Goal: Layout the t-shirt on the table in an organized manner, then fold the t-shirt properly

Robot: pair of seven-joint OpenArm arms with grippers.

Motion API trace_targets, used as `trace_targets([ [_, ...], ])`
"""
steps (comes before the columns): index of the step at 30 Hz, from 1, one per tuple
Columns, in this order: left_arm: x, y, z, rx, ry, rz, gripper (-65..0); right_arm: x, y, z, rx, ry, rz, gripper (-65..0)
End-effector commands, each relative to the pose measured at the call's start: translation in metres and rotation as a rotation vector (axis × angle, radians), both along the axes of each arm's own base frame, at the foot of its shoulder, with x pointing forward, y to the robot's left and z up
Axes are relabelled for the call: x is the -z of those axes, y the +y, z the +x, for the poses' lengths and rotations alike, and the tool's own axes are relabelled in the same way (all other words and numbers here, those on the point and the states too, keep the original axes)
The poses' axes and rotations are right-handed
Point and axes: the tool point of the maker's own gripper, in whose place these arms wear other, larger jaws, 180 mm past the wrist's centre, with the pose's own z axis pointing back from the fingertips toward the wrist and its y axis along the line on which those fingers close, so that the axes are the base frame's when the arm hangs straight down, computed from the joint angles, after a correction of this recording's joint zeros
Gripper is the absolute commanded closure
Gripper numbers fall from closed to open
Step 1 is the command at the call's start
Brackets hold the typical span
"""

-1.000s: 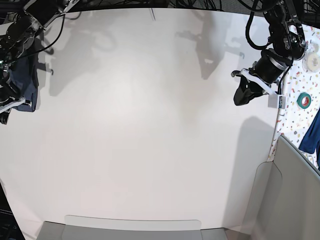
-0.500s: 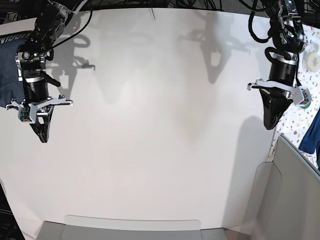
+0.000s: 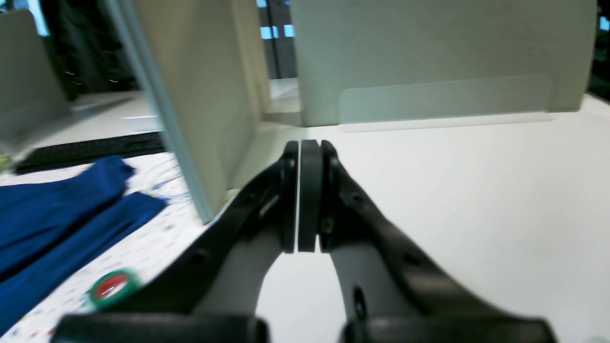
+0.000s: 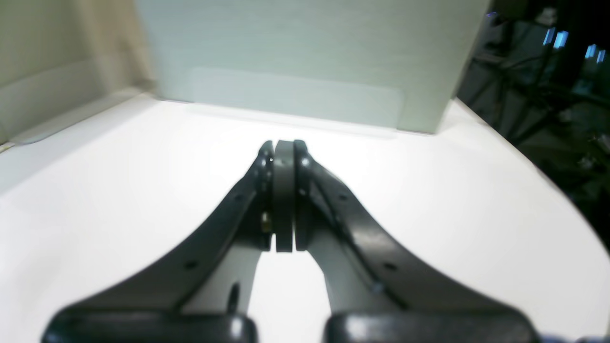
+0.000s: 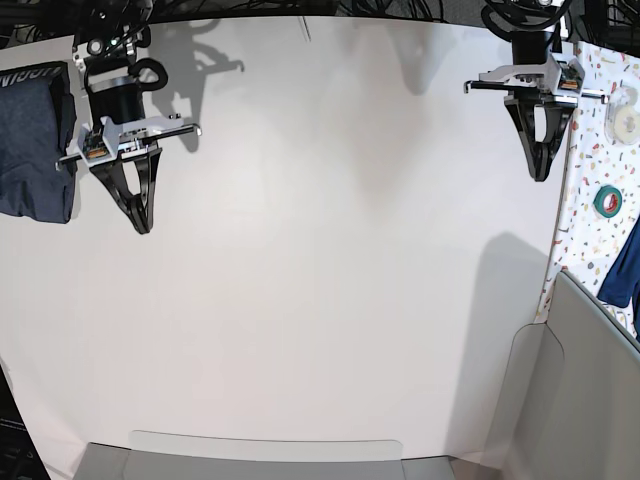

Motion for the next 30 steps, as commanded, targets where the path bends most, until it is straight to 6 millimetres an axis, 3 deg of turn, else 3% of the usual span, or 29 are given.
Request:
trace_targets([
  [1,-0.01,-0.002,-0.008,0.008,-0.039,0.011,0.0,-0.014,0.003,-0.01,-0.014,-0.061,0.019,0.0],
  [5,-0.001,-0.001,-0.027,0.008,0.003,0.005,0.0,0.003,0.014,-0.041,-0.039,-0.02,0.071,0.0],
  [20,0.044,0.003,-0.07,-0.075,0.191,-0.059,0.0,0.072,0.037,-0.132,-0.002,0.338,0.194,0.0],
  [26,0.064,0.003,-0.101,-0.147,0.294,-0.102,0.0,0.131,0.03,-0.19,-0.029,0.624,0.165,0.0],
  [30,0.099,0.005,-0.131,-0.201,0.411,-0.142,0.0,0.175,0.021,-0.233,-0.04,0.827,0.142,0.0],
])
